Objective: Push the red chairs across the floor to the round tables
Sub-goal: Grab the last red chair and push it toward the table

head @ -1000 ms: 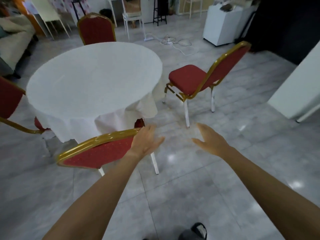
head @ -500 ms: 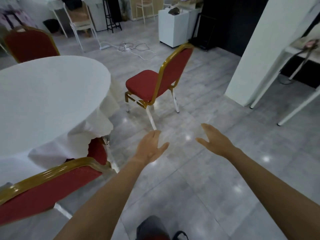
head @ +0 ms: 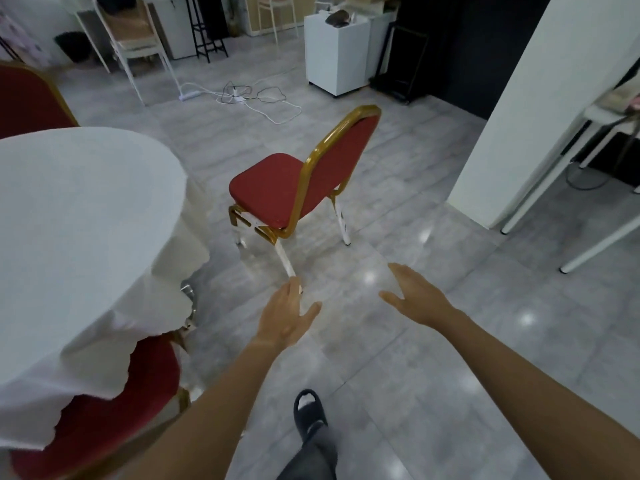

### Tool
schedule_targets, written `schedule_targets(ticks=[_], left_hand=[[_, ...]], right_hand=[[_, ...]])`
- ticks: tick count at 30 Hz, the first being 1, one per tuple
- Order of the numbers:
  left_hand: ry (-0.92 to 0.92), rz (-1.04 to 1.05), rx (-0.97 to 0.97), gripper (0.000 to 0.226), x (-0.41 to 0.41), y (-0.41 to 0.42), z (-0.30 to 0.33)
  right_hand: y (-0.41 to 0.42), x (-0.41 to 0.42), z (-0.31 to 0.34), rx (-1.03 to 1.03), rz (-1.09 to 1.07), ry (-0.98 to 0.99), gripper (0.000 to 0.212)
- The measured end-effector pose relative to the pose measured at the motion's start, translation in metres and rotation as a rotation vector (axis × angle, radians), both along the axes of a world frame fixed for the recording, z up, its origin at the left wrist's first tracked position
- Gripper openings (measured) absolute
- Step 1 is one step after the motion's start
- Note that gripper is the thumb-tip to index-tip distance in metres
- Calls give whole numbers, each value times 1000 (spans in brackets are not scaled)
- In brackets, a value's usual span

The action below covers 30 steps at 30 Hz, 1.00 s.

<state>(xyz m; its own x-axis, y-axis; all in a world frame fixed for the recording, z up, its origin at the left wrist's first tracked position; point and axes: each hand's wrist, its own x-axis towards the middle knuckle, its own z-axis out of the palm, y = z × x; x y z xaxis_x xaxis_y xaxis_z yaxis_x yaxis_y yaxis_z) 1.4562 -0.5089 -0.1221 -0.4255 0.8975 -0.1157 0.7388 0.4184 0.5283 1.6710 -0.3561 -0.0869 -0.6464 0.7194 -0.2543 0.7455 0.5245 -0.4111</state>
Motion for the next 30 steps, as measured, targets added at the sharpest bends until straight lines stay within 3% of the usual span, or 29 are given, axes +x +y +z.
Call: schedule_targets(ticks=[9,15,20,25,30], left_hand=[[19,15,101,76,-84,128,22],[75,5,57,82,-113,203,29],[117,87,142,83,-130,286,41],[164,156,184,87,-138,370,49],[220,211,163,92,-145,430,48]], right_hand=[[129,-82,21,48,-15,44,68],[200,-105,28,86,-24,107,68],[288,-122,33,88,-23,152,70],[384,-158,36,69,87,151,75],[458,-203,47,175,254,175,81]])
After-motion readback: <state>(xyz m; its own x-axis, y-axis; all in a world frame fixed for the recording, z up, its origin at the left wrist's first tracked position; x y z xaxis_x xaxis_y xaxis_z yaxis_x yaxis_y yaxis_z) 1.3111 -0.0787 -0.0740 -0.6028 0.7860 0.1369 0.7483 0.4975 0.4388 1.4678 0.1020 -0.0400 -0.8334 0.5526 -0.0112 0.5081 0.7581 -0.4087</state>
